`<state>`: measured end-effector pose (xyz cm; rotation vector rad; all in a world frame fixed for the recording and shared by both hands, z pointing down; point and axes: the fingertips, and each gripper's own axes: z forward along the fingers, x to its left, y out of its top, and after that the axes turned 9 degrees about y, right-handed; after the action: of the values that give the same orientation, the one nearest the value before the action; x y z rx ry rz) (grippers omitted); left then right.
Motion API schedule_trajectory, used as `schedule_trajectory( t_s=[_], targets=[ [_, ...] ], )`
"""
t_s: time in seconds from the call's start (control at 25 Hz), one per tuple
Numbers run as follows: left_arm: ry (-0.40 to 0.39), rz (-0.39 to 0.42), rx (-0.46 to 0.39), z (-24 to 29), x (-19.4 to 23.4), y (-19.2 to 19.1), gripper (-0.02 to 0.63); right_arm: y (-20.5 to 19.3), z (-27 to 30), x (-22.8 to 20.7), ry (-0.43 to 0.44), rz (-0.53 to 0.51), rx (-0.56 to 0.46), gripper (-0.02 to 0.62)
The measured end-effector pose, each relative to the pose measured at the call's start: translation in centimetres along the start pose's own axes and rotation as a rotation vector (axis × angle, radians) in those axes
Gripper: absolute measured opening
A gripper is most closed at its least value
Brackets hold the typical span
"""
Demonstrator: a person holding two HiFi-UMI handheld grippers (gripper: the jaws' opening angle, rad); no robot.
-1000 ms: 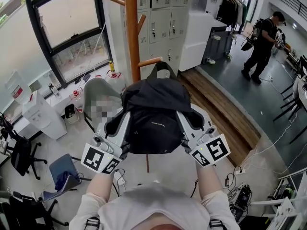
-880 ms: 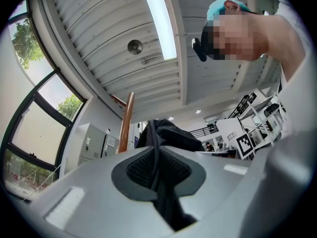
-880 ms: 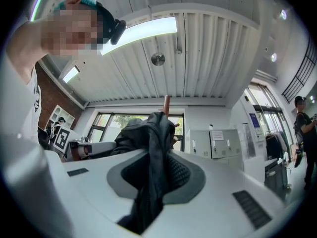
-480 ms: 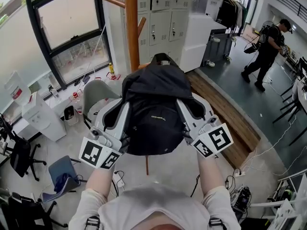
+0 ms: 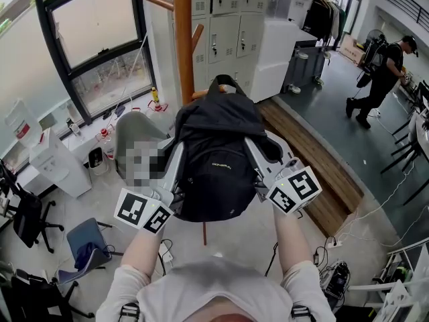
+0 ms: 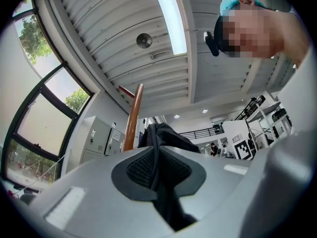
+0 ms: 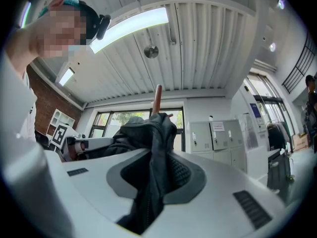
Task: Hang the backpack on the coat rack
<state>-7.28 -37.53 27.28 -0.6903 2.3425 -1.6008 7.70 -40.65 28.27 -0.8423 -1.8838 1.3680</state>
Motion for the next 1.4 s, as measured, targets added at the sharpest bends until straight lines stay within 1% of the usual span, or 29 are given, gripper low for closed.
schedule_trajectory(
  t_s=[0.28,0.44,0.68,0.96,1.12,1.28,1.4],
  targets=[
    [0.035,-0.040,0.071,-0.4,1.0,-2.8,0.040,-3.0,0.1,-0.2,-0.010,0.048,0.056,0.066],
    [0.055,-0.047,0.108,-0.9,1.5,-4.4,0.040,-4.6,0.1,0.0,-0.009,0.069,0.092,0.067],
    [0.072,-0.055,0.159,-1.4,2.1,-6.8,0.040,-7.3,0.0,-0.2,-0.039,0.104,0.154,0.072],
    [0.065,-0.025,0.185,-1.9,2.2,-8.3,0.041,-8.8,-0.1,-0.3,-0.053,0.120,0.197,0.083],
    [0.092,0.019,0.205,-2.4,2.4,-9.0,0.041,-9.7,-0.2,-0.2,-0.081,0.109,0.232,0.100],
    [0.123,0.046,0.201,-3.2,2.1,-9.4,0.086,-10.1,-0.9,0.0,-0.129,0.062,0.259,0.139],
    [0.135,0.075,0.218,-3.7,2.2,-9.6,0.118,-10.0,-1.0,0.4,-0.168,0.039,0.271,0.161]
  ],
)
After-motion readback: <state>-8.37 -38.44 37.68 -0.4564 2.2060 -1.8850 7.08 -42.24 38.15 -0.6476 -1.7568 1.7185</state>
